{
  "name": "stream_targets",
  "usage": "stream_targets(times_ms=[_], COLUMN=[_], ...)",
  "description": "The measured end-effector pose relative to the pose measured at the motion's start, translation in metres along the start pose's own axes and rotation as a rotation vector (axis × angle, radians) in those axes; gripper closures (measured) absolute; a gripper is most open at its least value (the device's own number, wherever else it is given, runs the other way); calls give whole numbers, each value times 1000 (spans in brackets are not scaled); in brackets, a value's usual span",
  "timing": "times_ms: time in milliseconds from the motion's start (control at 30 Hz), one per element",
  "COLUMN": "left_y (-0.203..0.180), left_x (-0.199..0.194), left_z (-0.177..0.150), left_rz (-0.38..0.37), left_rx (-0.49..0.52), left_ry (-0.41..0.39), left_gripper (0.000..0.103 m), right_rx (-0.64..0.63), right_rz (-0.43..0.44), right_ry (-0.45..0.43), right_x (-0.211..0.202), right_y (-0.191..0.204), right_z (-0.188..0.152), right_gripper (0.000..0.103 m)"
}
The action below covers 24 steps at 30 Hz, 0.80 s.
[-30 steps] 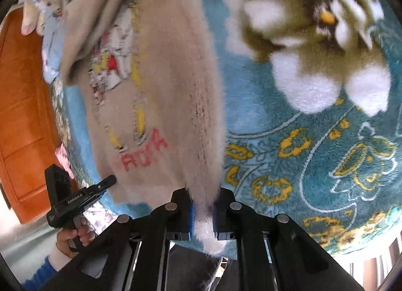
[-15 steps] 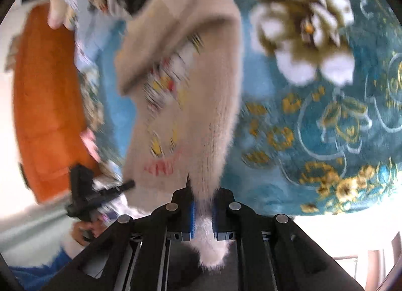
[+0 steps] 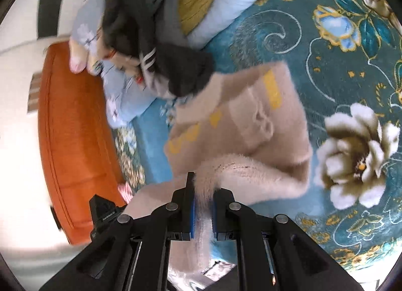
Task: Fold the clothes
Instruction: 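Fold the hem up over onto the collar with both grippers and release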
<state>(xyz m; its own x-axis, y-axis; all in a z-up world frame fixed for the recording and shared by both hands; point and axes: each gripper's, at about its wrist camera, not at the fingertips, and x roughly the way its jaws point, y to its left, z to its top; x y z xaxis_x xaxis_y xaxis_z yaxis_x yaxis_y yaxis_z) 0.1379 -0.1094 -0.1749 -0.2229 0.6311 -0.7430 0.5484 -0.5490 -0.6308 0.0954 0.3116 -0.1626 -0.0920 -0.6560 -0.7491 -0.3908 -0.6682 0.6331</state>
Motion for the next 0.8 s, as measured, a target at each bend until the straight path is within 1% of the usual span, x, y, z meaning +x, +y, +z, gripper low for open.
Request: stream_targets(times_ms=[100, 267, 300, 333, 400, 467, 500, 567, 600, 633, 667, 700, 733, 767, 800], left_y=[-6, 11, 15, 20, 30, 40, 43, 45, 45, 44, 43, 41, 40, 38, 36], left_x=[25, 55, 59, 62, 68, 71, 72, 71, 70, 66, 62, 58, 55, 52, 50], left_z=[19, 45, 48, 50, 52, 52, 52, 51, 51, 51, 50, 50, 50, 49, 49], left_rz=[11, 18, 17, 12, -8, -45, -71, -96, -106, -122, -138, -155, -162, -169, -160], left_rx=[-42, -180, -208, -238, -297, -355, -376, -381, -379, -372, -365, -357, -348, -338, -320], left_ry=[1, 20, 23, 24, 24, 24, 24, 16, 10, -8, -27, -46, -58, -69, -76], left_gripper=[93, 93, 91, 90, 90, 89, 87, 83, 77, 69, 65, 58, 55, 54, 51], right_rx=[42, 94, 100, 105, 115, 115, 115, 120, 127, 135, 144, 149, 153, 158, 166], right_rz=[-24, -64, -72, -80, -88, -94, -97, -98, -93, -87, -81, -81, -80, -79, -70], right_ry=[16, 49, 57, 65, 73, 76, 78, 76, 72, 67, 60, 40, 19, 0, -13], right_x=[6, 20, 24, 28, 37, 43, 46, 48, 49, 49, 48, 44, 40, 36, 32], right_y=[-6, -12, -12, -13, -14, -14, -14, -15, -16, -18, -19, -20, -21, -21, -22], right_z=[20, 51, 56, 61, 68, 73, 76, 79, 81, 82, 83, 85, 86, 87, 89], right_gripper=[93, 92, 91, 89, 88, 88, 87, 85, 83, 80, 78, 69, 61, 60, 60])
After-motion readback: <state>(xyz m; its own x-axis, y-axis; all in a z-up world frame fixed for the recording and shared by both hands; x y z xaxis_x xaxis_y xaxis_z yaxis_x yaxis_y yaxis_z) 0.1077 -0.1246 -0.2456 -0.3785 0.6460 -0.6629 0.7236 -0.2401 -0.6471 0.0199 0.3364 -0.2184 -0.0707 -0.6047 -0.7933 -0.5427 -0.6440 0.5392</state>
